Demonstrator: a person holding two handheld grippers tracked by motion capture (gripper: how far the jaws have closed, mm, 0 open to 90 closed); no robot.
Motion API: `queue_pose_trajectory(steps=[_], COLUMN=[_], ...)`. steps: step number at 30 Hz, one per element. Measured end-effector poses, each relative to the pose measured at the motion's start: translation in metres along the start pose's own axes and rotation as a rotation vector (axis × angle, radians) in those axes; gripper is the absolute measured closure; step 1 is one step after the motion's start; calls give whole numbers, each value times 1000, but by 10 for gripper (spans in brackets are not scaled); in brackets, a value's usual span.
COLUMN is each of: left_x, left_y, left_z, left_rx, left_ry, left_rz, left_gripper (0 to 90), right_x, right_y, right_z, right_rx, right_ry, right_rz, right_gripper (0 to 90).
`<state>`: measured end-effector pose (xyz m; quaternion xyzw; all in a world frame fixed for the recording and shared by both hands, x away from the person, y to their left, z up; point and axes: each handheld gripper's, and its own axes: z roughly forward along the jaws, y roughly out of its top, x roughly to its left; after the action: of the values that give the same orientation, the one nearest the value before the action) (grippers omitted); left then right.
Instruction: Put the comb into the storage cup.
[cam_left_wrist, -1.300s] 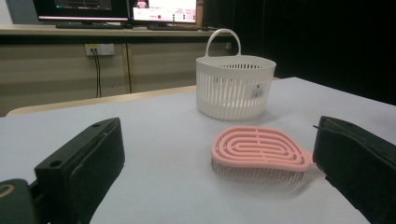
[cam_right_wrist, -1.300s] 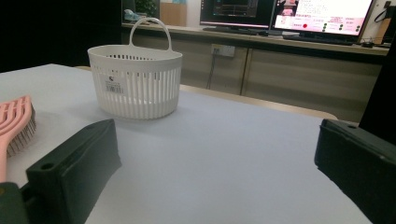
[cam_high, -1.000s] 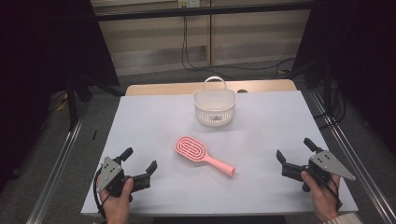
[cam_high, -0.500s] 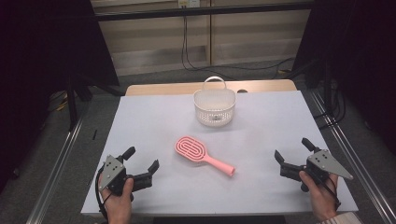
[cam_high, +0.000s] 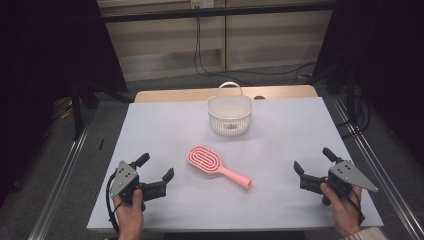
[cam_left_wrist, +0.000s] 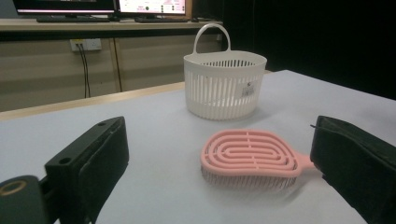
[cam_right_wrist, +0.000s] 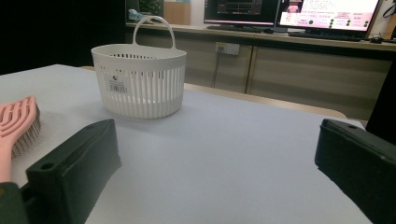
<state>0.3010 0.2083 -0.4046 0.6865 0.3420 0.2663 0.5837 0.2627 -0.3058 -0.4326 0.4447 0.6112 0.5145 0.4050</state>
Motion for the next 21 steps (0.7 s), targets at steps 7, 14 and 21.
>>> queue_pose_trajectory(steps=[7, 14, 21], left_x=[-2, -9, -10], left_y=[3, 3, 8], left_z=[5, 12, 18], left_rx=[-30, -26, -44], left_ry=[-22, -64, -75], left_rz=[-16, -8, -8], left_gripper=[13, 13, 14], right_x=[-1, 1, 2], right_y=[0, 1, 1], right_z=[0, -1, -2], right_rx=[0, -5, -9], right_ry=[0, 6, 8], right_rz=[3, 1, -3], right_gripper=[0, 0, 0])
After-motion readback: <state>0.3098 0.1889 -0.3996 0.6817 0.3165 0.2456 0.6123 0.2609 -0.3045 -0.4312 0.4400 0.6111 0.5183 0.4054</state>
